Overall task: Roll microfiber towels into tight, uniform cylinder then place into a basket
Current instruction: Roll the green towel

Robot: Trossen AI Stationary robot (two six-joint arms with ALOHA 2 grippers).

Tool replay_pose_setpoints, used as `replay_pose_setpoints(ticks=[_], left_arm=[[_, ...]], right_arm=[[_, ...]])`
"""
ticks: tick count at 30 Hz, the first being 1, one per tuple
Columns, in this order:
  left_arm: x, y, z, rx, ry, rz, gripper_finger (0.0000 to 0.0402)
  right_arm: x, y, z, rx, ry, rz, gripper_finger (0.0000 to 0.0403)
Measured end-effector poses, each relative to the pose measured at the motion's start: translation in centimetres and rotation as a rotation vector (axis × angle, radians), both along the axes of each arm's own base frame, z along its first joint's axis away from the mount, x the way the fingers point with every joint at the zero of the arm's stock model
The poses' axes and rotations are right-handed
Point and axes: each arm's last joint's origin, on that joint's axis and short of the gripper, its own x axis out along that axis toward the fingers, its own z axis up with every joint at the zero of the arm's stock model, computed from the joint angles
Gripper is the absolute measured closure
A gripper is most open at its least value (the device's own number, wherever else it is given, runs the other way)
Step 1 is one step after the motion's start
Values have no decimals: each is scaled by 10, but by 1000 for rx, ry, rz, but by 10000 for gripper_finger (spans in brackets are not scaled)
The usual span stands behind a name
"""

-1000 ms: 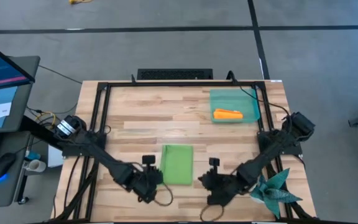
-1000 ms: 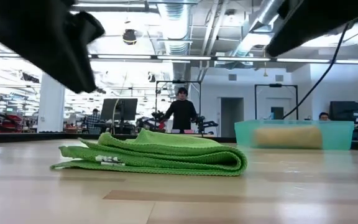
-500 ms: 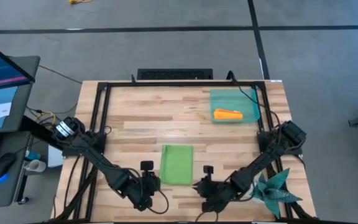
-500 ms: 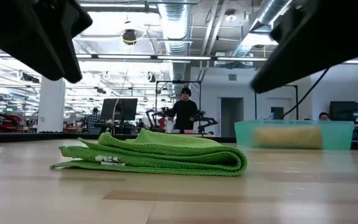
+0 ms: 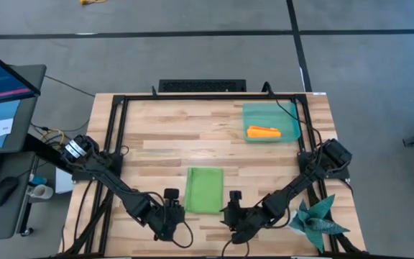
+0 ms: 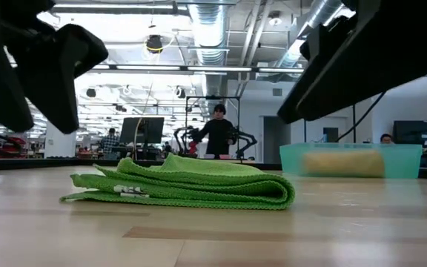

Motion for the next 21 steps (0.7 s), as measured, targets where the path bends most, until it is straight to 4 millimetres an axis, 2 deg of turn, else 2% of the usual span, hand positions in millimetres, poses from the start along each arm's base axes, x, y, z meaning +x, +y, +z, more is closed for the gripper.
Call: replay_pose_setpoints(ticks=[7, 15, 21], left_arm=[[2, 7, -14, 126, -126, -105, 225], [8, 14, -19, 153, -172, -188, 225], [9, 18, -21, 187, -149, -215, 225]], right_arm=[[8, -10, -1, -19, 37, 82, 171], [19, -15, -22, -14, 74, 115, 170], [19, -15, -23, -40, 79, 140, 170]])
